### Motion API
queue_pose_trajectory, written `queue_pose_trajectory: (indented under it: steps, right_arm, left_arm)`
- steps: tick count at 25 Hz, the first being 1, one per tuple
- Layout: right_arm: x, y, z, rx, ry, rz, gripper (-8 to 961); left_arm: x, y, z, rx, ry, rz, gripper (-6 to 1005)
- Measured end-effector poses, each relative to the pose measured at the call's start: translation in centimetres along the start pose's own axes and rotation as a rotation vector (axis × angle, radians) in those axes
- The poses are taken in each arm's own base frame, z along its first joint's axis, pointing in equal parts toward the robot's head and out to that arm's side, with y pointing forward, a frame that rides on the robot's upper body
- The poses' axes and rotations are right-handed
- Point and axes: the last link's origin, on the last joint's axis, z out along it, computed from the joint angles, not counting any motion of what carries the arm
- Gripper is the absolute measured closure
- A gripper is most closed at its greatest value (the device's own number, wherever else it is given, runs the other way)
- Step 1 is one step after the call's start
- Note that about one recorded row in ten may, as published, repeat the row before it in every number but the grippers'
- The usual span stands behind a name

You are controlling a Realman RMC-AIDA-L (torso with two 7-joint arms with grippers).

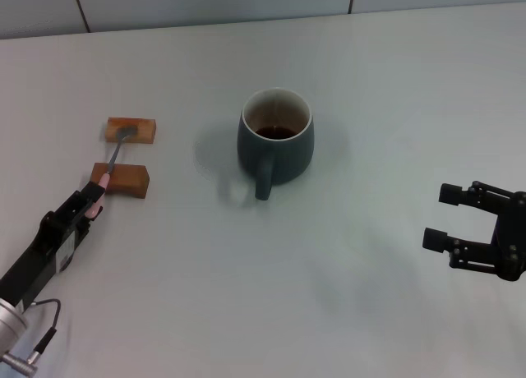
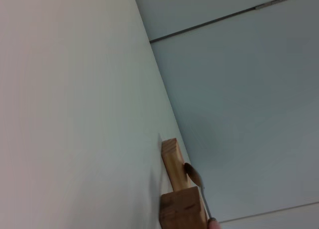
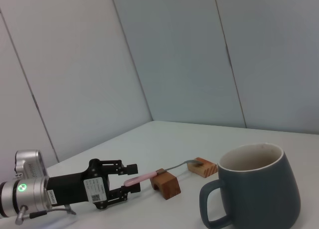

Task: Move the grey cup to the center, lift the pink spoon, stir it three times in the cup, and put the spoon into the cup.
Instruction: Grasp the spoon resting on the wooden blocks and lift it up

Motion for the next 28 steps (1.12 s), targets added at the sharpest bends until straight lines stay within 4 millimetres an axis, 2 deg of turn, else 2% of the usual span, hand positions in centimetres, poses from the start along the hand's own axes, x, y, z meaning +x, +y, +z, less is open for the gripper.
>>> queue_pose_trajectory:
  steps: [21, 28]
  right_arm:
    - [-0.05, -0.02, 0.0, 0.0, 0.0, -0.002, 127]
    - [0.01, 0.0, -0.04, 0.001, 0.001, -0.001, 127]
  left_arm:
    - [-0.27, 0.26, 0.68, -0.005, -0.016, -0.003, 560]
    - [-0.26, 0.26, 0.75, -0.004, -0.015, -0.005, 630]
